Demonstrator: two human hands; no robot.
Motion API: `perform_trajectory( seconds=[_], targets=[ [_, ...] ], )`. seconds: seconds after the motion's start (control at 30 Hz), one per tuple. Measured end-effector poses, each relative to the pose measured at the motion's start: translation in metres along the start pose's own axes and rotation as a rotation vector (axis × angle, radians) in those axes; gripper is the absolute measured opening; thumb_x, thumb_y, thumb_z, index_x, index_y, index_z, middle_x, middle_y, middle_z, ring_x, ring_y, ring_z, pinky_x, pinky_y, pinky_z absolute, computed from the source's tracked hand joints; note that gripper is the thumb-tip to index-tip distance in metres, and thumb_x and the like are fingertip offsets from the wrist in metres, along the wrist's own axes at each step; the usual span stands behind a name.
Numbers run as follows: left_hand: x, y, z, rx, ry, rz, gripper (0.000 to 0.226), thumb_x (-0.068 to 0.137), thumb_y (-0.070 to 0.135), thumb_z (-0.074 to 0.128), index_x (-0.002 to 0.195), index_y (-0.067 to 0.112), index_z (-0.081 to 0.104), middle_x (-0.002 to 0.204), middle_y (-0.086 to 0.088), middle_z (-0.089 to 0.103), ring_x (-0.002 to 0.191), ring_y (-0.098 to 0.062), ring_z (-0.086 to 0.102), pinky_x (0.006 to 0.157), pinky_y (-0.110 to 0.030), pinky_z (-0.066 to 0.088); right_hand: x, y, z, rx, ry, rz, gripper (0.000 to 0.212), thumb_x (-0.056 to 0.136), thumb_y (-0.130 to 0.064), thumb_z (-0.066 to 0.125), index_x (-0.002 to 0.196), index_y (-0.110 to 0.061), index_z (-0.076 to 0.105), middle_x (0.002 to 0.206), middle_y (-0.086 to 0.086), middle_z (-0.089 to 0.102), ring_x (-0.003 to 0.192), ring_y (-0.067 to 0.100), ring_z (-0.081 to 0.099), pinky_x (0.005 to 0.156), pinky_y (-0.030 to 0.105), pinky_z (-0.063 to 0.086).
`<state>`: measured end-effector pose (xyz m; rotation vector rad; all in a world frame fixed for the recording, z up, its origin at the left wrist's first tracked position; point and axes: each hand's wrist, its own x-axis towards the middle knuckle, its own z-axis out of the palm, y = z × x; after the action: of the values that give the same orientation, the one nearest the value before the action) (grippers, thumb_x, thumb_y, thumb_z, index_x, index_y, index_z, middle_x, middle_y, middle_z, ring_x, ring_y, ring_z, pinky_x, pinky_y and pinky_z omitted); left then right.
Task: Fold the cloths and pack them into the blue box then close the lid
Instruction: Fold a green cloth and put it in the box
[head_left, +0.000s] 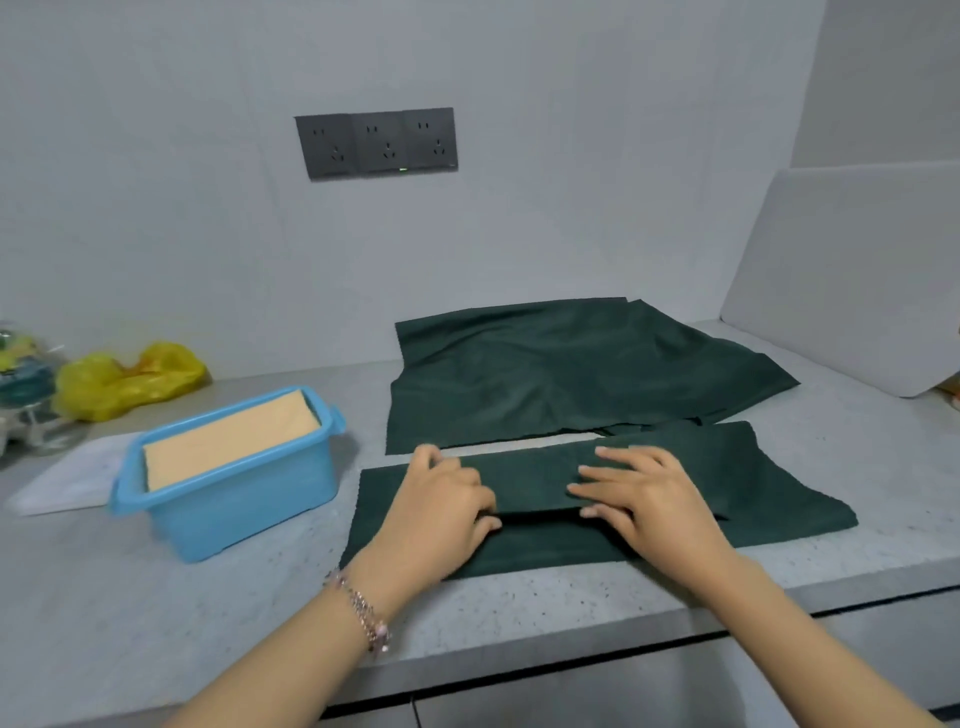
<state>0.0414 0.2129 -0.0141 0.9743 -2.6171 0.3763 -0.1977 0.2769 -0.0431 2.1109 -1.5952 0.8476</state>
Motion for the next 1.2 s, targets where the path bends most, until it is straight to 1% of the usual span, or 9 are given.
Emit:
perform_trajectory(
  seconds=[0.1,0.2,0.27,0.4,0.6,0.8,0.97,1.07,1.2],
  targets=[
    [-0.022,-0.002,0.008,-0.198,-0.075,-0.124,0.026,0.093,0.047,0.048,0.108,0.037,0.067,0.103,0.016,0.061,0.098,-0.007,0.049,0.091,-0.024,0.024,-0.013,0.004,0.001,0.087,-0.301,0.112,0.029,0.09,-0.043,0.055,0.118,-0.042,0.061,0.13,-0.018,0.055,0.133,0.003,0.038,0.106,0.022,0.028],
    [-0.034,-0.002,0.016,-0.416,-0.071,-0.24,0.022,0.091,0.042,0.055,0.108,0.039,0.068,0.102,0.02,0.059,0.101,-0.003,0.048,0.095,-0.023,0.03,-0.019,0.004,0.004,0.14,-0.419,0.157,0.032,0.094,-0.044,0.047,0.125,-0.046,0.053,0.14,-0.02,0.044,0.138,-0.001,0.024,0.112,0.022,0.021],
    [-0.039,-0.002,0.018,-0.49,-0.035,-0.276,0.02,0.09,0.041,0.058,0.107,0.039,0.069,0.099,0.022,0.059,0.1,0.0,0.046,0.097,-0.024,0.032,-0.02,0.001,0.004,0.168,-0.411,0.158,0.032,0.094,-0.043,0.046,0.126,-0.045,0.052,0.141,-0.018,0.043,0.139,0.0,0.023,0.113,0.021,0.018],
    [-0.048,0.003,0.018,-0.427,0.022,-0.227,0.023,0.09,0.042,0.056,0.11,0.041,0.067,0.11,0.024,0.058,0.106,0.003,0.043,0.097,-0.02,0.027,-0.024,0.001,-0.001,0.18,-0.353,0.137,0.032,0.093,-0.041,0.049,0.125,-0.043,0.054,0.141,-0.015,0.043,0.14,0.004,0.023,0.114,0.024,0.016],
    [-0.052,0.011,0.024,-0.37,-0.02,-0.18,0.029,0.094,0.042,0.049,0.12,0.04,0.061,0.13,0.02,0.054,0.12,-0.001,0.041,0.095,-0.016,0.021,-0.035,0.003,-0.001,0.211,-0.371,0.173,0.03,0.094,-0.038,0.05,0.123,-0.043,0.054,0.14,-0.015,0.045,0.139,0.003,0.025,0.114,0.023,0.016],
    [-0.056,0.01,0.031,-0.357,-0.054,-0.161,0.031,0.096,0.043,0.045,0.124,0.041,0.058,0.136,0.019,0.05,0.129,-0.002,0.039,0.101,-0.017,0.02,-0.037,0.004,0.001,0.251,-0.37,0.185,0.029,0.092,-0.038,0.054,0.119,-0.045,0.056,0.137,-0.016,0.047,0.137,0.002,0.028,0.113,0.022,0.015],
    [-0.059,0.006,0.031,-0.353,-0.052,-0.162,0.03,0.096,0.042,0.044,0.123,0.041,0.059,0.137,0.018,0.05,0.131,-0.003,0.037,0.106,-0.022,0.023,-0.04,0.001,-0.001,0.249,-0.246,0.149,0.026,0.086,-0.036,0.063,0.11,-0.043,0.065,0.128,-0.014,0.057,0.129,-0.001,0.034,0.107,0.024,0.021],
    [-0.06,0.005,0.029,-0.344,-0.049,-0.161,0.03,0.096,0.041,0.045,0.122,0.041,0.06,0.136,0.018,0.05,0.132,-0.003,0.038,0.107,-0.023,0.023,-0.042,-0.002,-0.002,0.241,-0.236,0.13,0.024,0.084,-0.035,0.067,0.106,-0.041,0.068,0.124,-0.013,0.06,0.126,0.0,0.038,0.103,0.026,0.026],
    [-0.06,0.009,0.025,-0.313,-0.031,-0.18,0.031,0.09,0.043,0.047,0.115,0.039,0.066,0.131,0.018,0.055,0.126,-0.003,0.044,0.102,-0.02,0.023,-0.042,-0.006,-0.001,0.208,-0.176,0.085,0.023,0.076,-0.028,0.076,0.097,-0.035,0.074,0.112,-0.009,0.068,0.116,0.015,0.058,0.09,0.037,0.043]
  ],
)
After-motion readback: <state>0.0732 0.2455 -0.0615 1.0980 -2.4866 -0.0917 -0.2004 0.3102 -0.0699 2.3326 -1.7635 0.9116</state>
